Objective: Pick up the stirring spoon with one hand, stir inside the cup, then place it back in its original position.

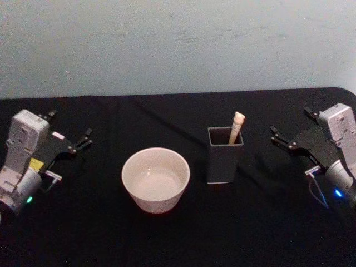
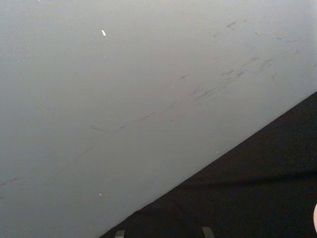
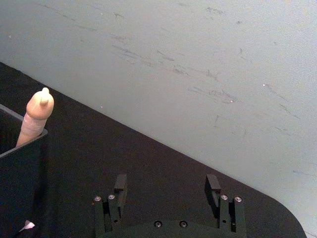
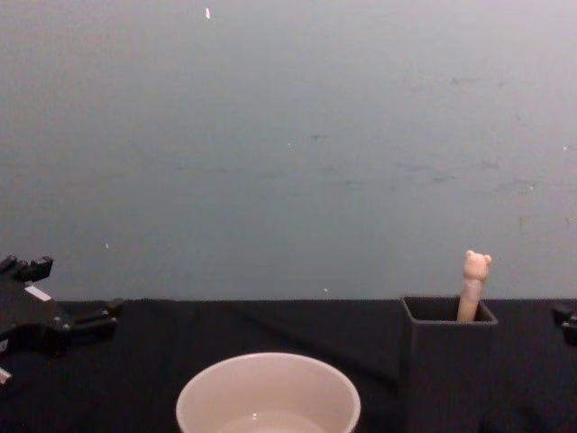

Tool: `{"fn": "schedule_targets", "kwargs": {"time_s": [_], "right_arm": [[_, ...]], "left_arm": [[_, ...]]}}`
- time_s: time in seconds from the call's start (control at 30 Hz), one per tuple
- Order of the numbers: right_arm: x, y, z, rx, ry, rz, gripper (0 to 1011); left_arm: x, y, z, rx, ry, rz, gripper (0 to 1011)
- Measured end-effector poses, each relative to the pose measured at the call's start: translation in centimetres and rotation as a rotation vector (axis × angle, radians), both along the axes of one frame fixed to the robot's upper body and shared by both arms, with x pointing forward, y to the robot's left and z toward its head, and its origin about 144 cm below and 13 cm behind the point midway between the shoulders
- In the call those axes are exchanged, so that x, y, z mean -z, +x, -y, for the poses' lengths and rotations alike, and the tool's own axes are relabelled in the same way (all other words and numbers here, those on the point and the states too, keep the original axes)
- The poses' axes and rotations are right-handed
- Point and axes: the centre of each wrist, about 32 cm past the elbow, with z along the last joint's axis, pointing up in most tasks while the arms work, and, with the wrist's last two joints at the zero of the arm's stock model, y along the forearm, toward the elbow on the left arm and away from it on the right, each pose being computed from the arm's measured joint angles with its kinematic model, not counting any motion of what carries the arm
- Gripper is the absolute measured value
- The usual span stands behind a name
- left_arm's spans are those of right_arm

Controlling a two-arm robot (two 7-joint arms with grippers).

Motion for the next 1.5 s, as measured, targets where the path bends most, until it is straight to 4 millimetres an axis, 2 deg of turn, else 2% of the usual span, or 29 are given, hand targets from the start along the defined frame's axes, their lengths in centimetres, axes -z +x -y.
{"fn": "schedule_targets", "kwargs": {"time_s": [1.2, 1.5], "right_arm": [[0.0, 0.0, 0.02, 0.0, -0.001, 0.0, 1002], [-0.36, -0.24, 0.65, -0.003, 0.031, 0.015, 1000]], "left_arm": [[0.0, 0.0, 0.0, 0.0, 0.0, 0.0, 1001], [0.0, 0.0, 0.0, 0.0, 0.0, 0.0, 1001]]}}
